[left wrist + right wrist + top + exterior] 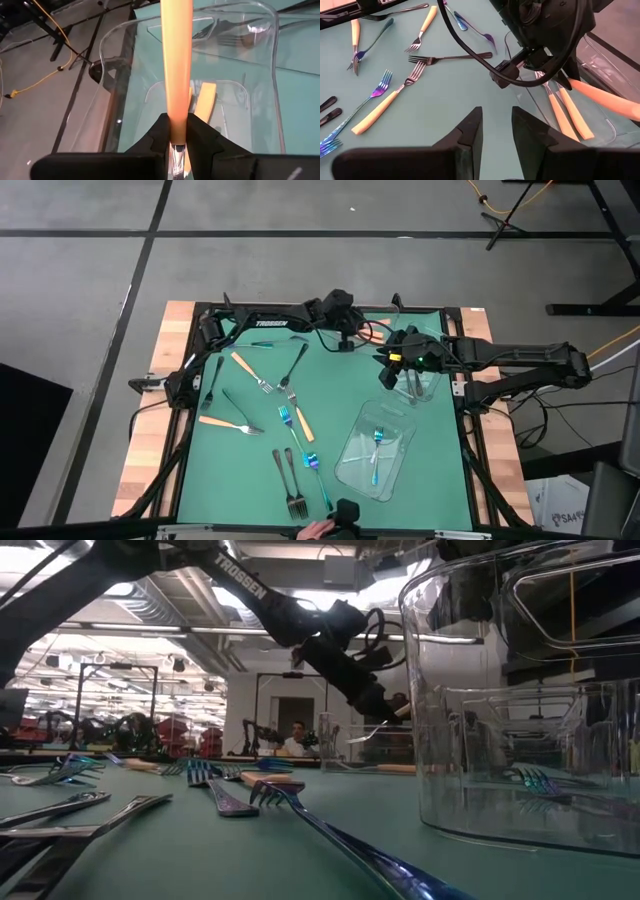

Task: Sort silverware by color (type)
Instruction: Put the orange fork into the top transparent bin

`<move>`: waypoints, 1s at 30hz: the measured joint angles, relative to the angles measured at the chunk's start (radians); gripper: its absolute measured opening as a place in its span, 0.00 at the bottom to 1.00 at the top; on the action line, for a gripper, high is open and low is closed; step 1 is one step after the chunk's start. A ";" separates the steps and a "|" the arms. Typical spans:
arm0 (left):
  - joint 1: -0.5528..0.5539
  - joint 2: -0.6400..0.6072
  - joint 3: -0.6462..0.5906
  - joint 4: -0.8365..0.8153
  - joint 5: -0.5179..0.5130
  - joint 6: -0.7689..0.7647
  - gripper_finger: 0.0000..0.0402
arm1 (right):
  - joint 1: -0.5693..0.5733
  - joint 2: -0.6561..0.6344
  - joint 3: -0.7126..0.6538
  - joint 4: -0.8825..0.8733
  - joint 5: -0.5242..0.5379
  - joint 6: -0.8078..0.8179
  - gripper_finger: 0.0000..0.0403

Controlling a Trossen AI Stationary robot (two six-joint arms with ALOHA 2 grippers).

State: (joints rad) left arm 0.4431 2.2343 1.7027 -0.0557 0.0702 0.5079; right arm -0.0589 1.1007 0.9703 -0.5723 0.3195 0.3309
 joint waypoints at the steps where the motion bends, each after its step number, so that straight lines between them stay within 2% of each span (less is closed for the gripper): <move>1: 0.000 0.000 0.000 -0.012 0.000 0.000 0.09 | 0.000 0.000 0.000 -0.002 0.000 0.000 0.23; 21: 0.001 -0.002 0.000 -0.173 -0.026 -0.001 0.09 | 0.000 0.000 0.000 -0.005 0.000 0.000 0.23; 30: 0.001 -0.002 0.000 -0.172 -0.026 -0.003 0.18 | 0.000 0.000 0.000 -0.005 0.000 0.000 0.23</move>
State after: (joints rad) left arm 0.4438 2.2318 1.7027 -0.2274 0.0444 0.5045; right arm -0.0589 1.1007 0.9703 -0.5774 0.3195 0.3309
